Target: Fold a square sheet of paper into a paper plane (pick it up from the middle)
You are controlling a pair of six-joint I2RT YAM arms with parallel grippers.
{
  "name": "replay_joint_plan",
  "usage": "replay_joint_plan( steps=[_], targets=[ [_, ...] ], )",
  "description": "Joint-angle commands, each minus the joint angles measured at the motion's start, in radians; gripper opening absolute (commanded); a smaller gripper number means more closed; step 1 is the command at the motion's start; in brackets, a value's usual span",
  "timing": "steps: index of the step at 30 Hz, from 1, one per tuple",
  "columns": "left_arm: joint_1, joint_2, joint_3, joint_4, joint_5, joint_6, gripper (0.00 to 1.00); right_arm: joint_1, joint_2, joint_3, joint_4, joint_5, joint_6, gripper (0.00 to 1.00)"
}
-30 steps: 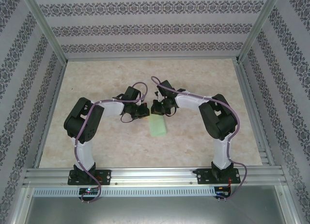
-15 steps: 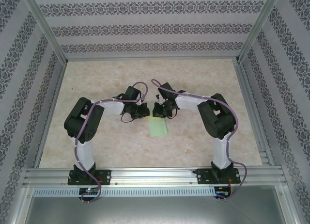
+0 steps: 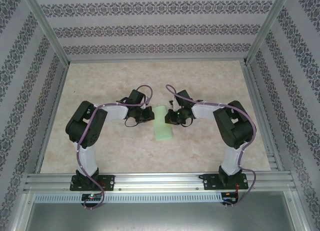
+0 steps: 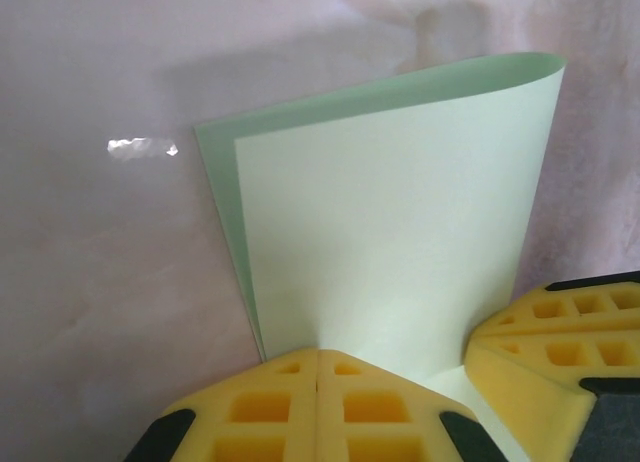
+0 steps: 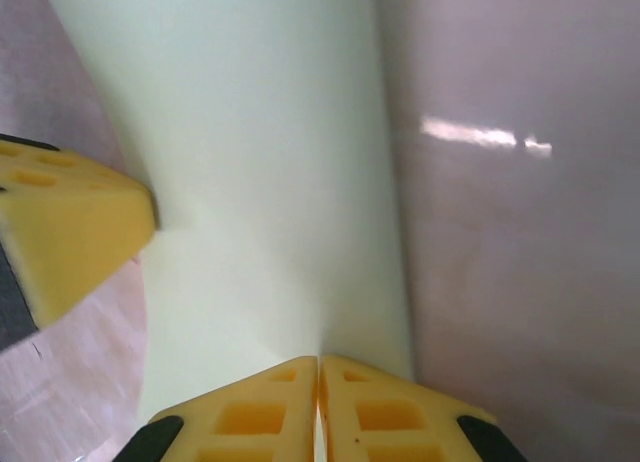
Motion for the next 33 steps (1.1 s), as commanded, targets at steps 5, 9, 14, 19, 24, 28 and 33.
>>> replay_joint_plan(
  steps=[5, 9, 14, 19, 24, 28, 33],
  targets=[
    [-0.006, 0.106, -0.072, -0.219, -0.193, 0.018, 0.00, -0.052, -0.079, -0.084, -0.053, 0.038, -0.053, 0.12],
    [-0.006, 0.102, -0.063, -0.227, -0.191, 0.025, 0.00, -0.051, -0.144, -0.067, -0.013, 0.030, -0.009, 0.12],
    [-0.005, 0.086, -0.075, -0.225, -0.167, 0.023, 0.00, 0.002, -0.143, 0.006, 0.075, 0.014, 0.080, 0.11],
    [-0.006, 0.082, -0.075, -0.236, -0.172, 0.028, 0.00, 0.045, -0.007, 0.097, 0.092, -0.019, 0.104, 0.06],
    [-0.006, 0.088, -0.065, -0.263, -0.176, 0.034, 0.00, 0.048, 0.073, 0.126, 0.136, -0.027, 0.128, 0.00],
    [-0.006, 0.082, -0.072, -0.281, -0.194, 0.038, 0.00, 0.029, 0.093, 0.096, 0.161, -0.012, 0.139, 0.00],
    [-0.005, 0.082, -0.091, -0.276, -0.187, 0.022, 0.00, -0.024, 0.066, 0.002, 0.187, 0.011, 0.115, 0.00]
  ],
)
